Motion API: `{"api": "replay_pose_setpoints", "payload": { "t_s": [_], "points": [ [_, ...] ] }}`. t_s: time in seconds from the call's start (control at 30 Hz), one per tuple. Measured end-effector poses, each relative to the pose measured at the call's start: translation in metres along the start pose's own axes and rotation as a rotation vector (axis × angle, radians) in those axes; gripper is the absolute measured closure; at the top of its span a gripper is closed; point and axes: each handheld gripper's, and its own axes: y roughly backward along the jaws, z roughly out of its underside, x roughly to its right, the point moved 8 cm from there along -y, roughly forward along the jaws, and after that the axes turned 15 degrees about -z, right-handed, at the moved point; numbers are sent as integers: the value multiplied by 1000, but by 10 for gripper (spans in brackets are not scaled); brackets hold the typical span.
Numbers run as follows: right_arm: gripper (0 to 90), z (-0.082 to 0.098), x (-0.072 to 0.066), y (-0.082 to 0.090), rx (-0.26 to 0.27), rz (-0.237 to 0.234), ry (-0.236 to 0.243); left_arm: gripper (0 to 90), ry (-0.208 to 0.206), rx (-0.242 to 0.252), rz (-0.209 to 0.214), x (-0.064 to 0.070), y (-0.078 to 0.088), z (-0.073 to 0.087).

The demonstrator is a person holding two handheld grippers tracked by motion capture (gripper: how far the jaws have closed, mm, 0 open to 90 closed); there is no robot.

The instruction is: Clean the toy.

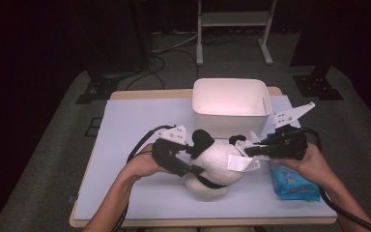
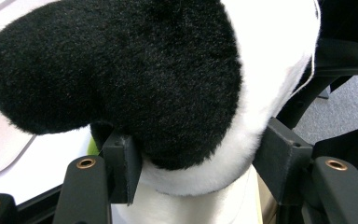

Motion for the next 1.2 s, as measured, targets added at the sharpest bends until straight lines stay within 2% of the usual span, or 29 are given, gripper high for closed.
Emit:
{"api": "replay_pose_setpoints", "payload": {
  "t_s": [0.1,0.3,0.47,0.6,0.73,0.93,1.2],
  "points": [
    [841,-2,-1,-1,3,-5,1,389,-2,-1,-2,0,-1,-1],
    [841,-17,-9,-5,11,-33,34,398,-6,-1,-18,-2,0,-7],
    [841,-27,-13,-10,5,-42,55,404,-17,0,-43,-5,7,-12],
    [841,-33,-14,-18,0,-58,64,405,-32,-31,-72,-9,14,-13],
    [841,-38,-16,-26,-6,-78,73,404,-42,-46,-65,-8,13,-12],
    [841,-46,-18,-27,5,-94,77,402,-69,-69,-48,-1,4,-17],
    [841,-47,-19,-29,-13,-79,81,387,-79,-80,-36,4,-11,-24]
  ]
}}
